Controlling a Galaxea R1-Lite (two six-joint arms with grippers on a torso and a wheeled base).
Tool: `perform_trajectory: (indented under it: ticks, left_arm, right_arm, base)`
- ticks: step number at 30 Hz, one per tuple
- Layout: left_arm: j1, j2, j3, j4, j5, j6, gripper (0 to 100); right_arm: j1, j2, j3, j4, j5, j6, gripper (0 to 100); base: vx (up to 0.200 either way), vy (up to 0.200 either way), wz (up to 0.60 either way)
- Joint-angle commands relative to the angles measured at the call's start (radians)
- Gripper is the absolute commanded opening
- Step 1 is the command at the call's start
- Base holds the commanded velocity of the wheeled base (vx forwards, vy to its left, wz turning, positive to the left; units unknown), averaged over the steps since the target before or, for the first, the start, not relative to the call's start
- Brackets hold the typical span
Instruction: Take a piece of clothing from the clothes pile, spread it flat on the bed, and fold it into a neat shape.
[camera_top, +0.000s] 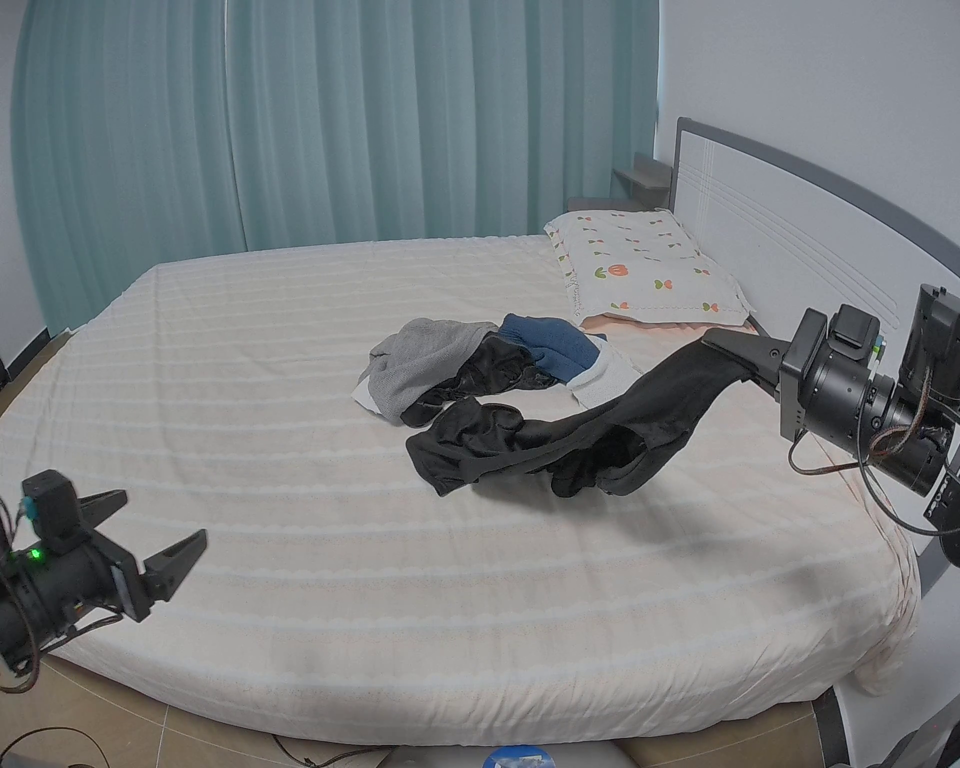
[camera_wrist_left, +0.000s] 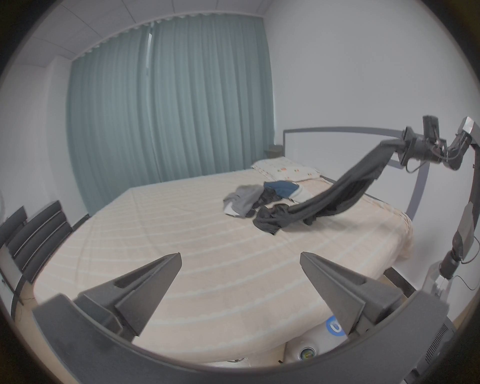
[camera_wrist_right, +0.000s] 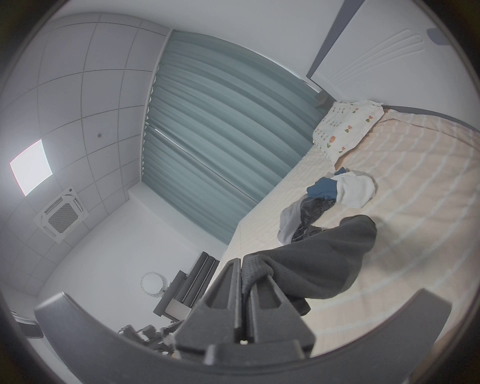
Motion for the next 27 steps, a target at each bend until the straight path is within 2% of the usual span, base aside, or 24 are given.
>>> perform_trajectory:
  ticks: [1,4,9,14,20,23,27]
  left_arm:
    - [-0.217,0.438,-0.095,-0.122,0.063,-0.102,100]
    - [-0.266,0.55,-0.167,-0.123,0.075,-0.168,100]
    - [-0.32,0.707,-0.279,-0.129,0.098,-0.185,100]
    - [-0.332,0.827,-0.373,-0.16,0.101,-0.183,100]
    - [-0.355,0.988,-0.458,-0.27,0.104,-0.18,100]
    - [-0.358,1.074,-0.547,-0.292,0.163,-0.177,100]
    - [-0.36,1.13,-0.624,-0.284,0.176,-0.182,100]
  right_arm:
    - [0.025,-0.058,-0.064,0.016,-0.018,-0.016,0]
    - [0.037,-0.063,-0.061,0.038,-0.021,-0.059,0]
    - [0.031,-0.05,-0.066,0.034,-0.023,-0.088,0]
    - [0.04,-0.044,-0.083,0.033,-0.023,-0.105,0]
    - [0.035,-0.046,-0.136,0.041,-0.023,-0.11,0]
    - [0.035,-0.053,-0.138,0.031,-0.023,-0.11,0]
    - [0.035,-0.061,-0.132,0.03,-0.021,-0.11,0]
  base:
    - [0.0,0.0,0.0]
    - [0.0,0.0,0.0]
    - [0.0,0.0,0.0]
    - [0.0,0.0,0.0]
    - [0.0,0.0,0.0]
    - [0.0,0.0,0.0]
    - [0.0,0.0,0.0]
